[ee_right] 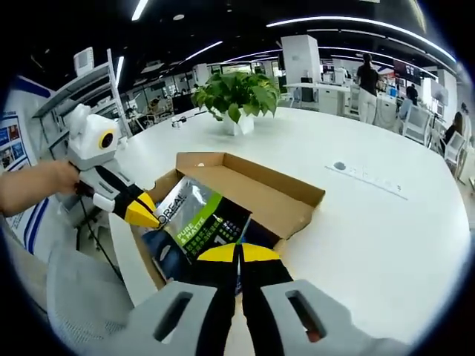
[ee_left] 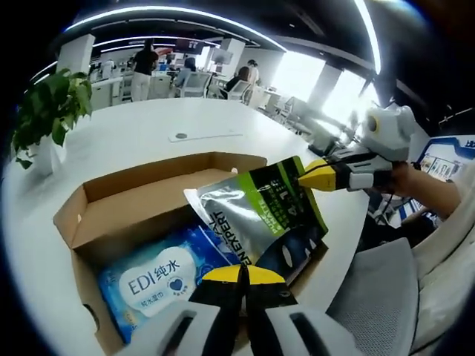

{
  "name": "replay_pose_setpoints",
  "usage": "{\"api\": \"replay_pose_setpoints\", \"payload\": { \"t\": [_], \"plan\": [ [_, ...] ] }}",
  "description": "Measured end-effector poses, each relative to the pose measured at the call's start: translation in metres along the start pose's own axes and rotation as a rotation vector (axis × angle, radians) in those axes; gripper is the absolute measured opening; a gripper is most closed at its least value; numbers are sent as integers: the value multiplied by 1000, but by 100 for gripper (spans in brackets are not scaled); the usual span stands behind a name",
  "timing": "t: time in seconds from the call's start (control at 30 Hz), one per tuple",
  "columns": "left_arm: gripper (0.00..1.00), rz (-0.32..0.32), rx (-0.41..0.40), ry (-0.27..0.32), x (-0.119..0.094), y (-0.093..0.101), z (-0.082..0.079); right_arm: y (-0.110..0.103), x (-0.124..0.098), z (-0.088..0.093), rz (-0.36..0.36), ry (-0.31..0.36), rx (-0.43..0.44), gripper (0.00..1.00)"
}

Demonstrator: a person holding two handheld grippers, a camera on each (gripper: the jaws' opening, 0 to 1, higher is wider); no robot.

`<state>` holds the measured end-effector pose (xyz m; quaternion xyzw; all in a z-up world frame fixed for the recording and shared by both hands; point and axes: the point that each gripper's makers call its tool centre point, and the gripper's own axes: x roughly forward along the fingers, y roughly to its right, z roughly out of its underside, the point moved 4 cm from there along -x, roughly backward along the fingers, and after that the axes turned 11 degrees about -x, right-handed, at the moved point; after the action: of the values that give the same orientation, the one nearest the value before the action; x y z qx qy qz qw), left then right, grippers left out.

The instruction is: Operate the shoe box by opening the lid, removing the specified soft item, and placing it in the target area until the item is outside and the box remains undamaged.

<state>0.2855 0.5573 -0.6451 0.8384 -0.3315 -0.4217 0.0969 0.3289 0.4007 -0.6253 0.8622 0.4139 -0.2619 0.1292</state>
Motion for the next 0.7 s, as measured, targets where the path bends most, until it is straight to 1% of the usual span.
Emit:
{"api": "replay_pose_setpoints", "payload": {
  "t": [0.33,0.57,0.7],
  "plan": [
    [0,30,35,-12,22,25,-11,26,-22,11,47,-7,41,0],
    [0,40,59,-32,39,39,-16,42,-33,18,73,-13,62,0],
    [0,46,61,-40,49,45,-18,50,-39,23,87,-21,71,0]
  ]
}}
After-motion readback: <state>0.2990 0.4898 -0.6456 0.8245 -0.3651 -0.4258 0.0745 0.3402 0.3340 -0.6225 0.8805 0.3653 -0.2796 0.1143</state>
